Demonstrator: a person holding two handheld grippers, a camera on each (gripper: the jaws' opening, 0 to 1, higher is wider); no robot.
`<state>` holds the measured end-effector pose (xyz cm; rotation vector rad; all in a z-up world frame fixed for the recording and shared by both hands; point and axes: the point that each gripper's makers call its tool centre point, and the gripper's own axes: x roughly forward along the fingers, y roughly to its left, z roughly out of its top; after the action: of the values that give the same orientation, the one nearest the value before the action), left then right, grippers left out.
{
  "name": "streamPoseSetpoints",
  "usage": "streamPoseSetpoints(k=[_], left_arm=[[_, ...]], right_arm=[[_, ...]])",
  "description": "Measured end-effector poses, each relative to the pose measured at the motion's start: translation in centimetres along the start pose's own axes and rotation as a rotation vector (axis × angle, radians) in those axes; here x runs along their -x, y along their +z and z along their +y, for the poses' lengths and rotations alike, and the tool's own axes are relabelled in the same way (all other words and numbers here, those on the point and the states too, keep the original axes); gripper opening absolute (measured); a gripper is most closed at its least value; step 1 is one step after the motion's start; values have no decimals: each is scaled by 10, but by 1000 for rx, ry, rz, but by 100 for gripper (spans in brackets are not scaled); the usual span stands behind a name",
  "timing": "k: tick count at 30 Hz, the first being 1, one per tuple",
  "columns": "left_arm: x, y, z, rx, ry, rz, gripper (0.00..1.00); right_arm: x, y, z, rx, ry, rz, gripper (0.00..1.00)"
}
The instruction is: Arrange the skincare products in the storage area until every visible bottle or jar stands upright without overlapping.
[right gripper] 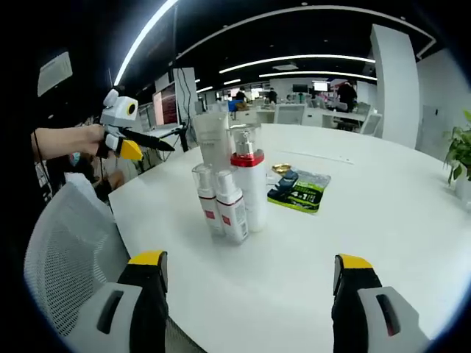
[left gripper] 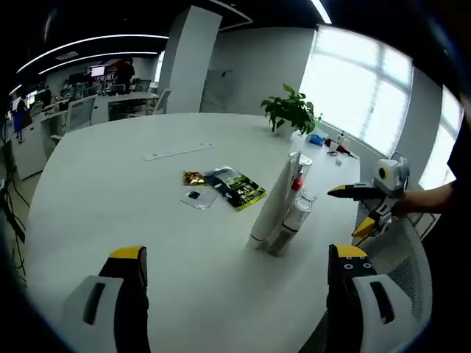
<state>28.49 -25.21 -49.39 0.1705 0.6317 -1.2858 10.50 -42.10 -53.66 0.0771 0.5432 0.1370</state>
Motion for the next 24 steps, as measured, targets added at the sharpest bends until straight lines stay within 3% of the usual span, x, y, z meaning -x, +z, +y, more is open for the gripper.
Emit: streamPoseSetpoints(k=[4,12,24], left_arm=[[-10,-1,8,-28,-5,44,90],[-29,-6,32,-9,6,117,78],[-65,-6,45,-58,-24,202,71]], right_arm=[[-2,-4,-1,-10,-5,16,97],[-2,-13,-3,-31,-18,38,96],[-2,-25,-11,-67,-45,65,94]])
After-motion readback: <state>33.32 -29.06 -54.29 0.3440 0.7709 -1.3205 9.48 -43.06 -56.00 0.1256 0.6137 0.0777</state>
